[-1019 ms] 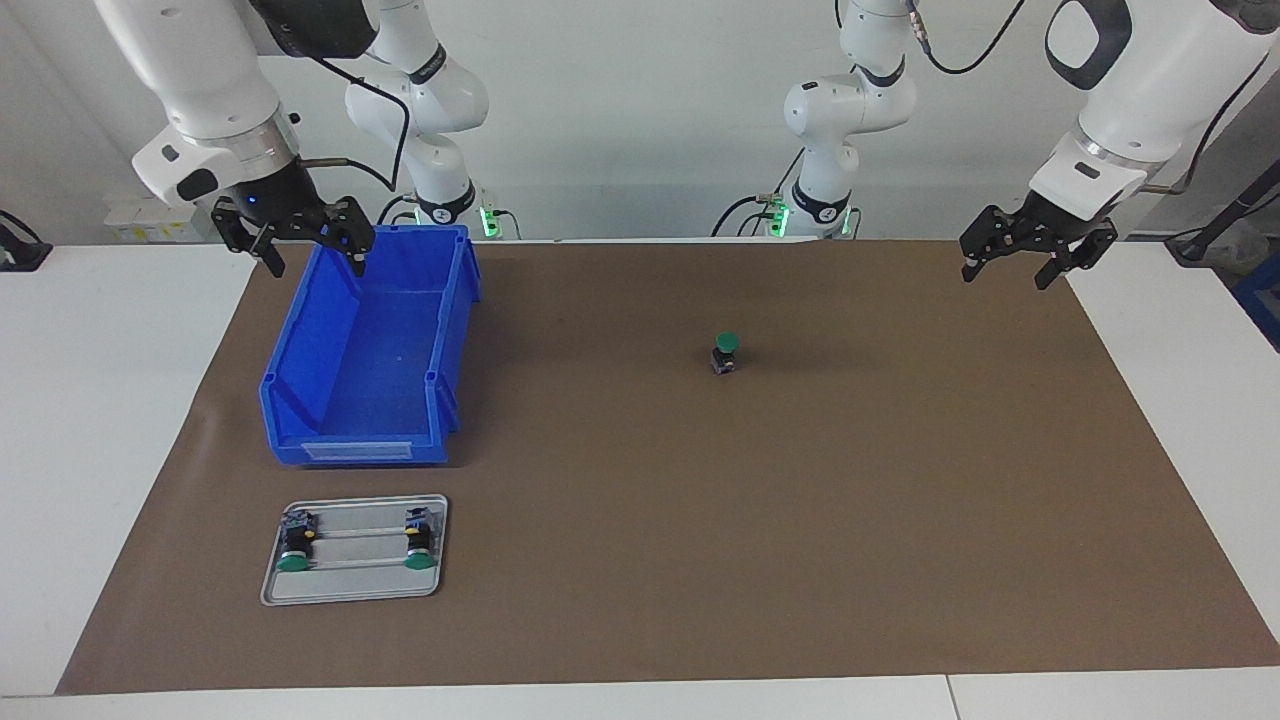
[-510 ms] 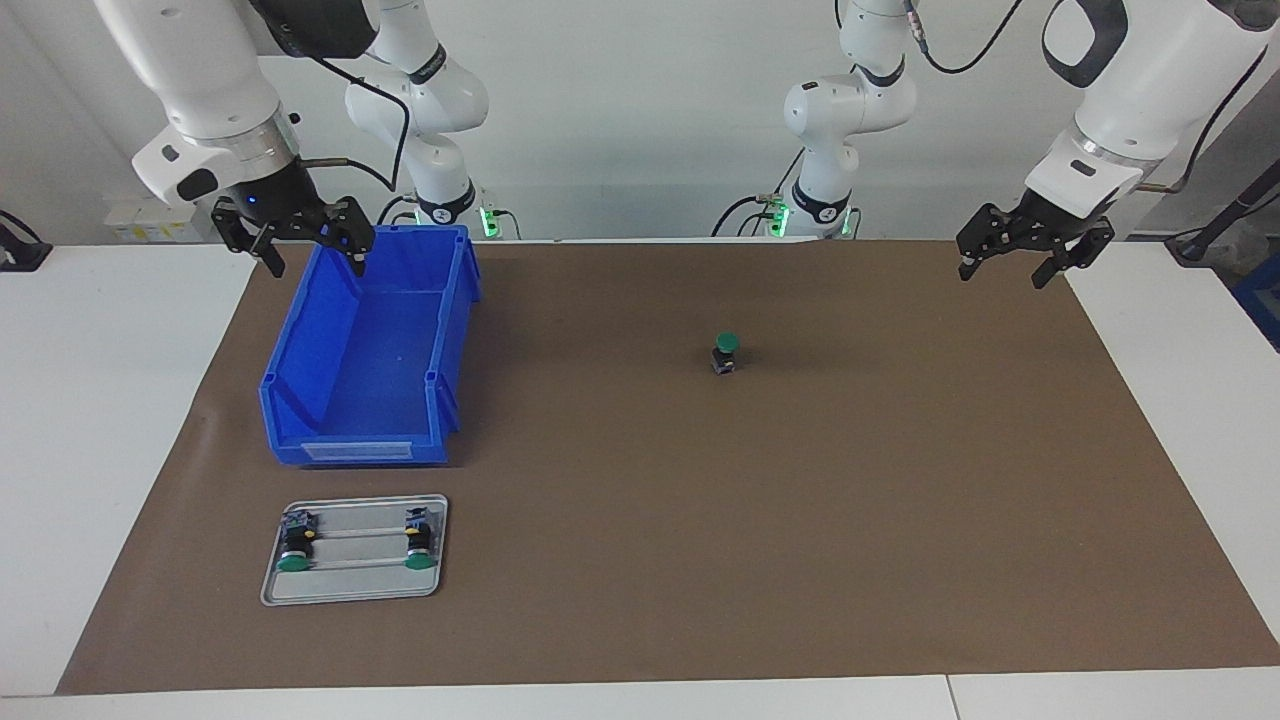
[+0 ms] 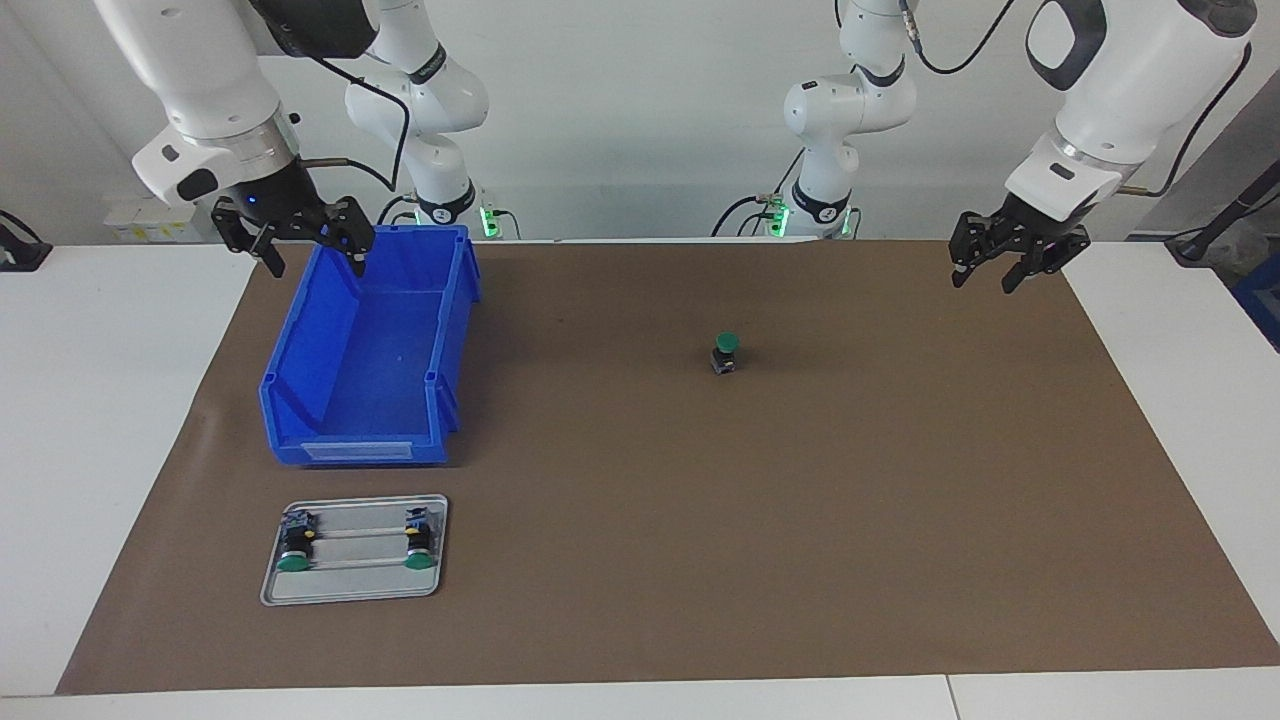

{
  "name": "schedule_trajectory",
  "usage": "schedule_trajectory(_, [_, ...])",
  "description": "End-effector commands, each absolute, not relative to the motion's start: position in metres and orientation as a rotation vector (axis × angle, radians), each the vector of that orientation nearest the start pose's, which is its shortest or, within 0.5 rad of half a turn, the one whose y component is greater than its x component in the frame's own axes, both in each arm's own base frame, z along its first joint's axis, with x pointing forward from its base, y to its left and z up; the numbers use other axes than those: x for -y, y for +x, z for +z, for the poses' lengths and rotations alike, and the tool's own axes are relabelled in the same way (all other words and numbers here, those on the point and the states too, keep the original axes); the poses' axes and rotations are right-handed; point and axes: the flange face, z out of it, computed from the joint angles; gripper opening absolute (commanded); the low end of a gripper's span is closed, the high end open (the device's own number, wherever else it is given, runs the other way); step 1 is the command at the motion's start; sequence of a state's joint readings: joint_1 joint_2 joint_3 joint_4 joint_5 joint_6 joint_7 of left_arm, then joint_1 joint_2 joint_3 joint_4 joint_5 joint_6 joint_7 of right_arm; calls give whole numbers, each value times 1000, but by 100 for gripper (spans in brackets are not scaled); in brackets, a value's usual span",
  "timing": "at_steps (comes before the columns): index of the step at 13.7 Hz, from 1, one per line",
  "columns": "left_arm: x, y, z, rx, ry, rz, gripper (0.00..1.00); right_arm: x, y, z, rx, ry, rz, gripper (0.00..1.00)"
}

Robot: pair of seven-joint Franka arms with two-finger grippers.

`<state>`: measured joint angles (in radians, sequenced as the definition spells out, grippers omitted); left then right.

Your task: Place and press button with both arms

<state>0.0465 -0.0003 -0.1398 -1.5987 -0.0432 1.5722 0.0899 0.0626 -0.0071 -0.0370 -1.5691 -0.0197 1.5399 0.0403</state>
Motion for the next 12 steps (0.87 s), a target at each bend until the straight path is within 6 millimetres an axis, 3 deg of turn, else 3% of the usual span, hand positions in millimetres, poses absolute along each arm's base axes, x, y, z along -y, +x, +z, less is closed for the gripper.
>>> schedule_trajectory(1, [116,536,611,-212,-3142,-7,0,-12,542,628,-42,-3163,40,100])
schedule_trajectory(3, [157,530,595,-225,-3147,-49,0,-12,542,628,-42,-3163,42,100])
schedule_trajectory(8, [257,493,495,-202,-3172,-116,0,-12,542,628,-44,-3163,40,100])
schedule_trajectory(12, [278,475,417,-249,-3196,-202,0,-12,542,628,-42,-3163,42,100])
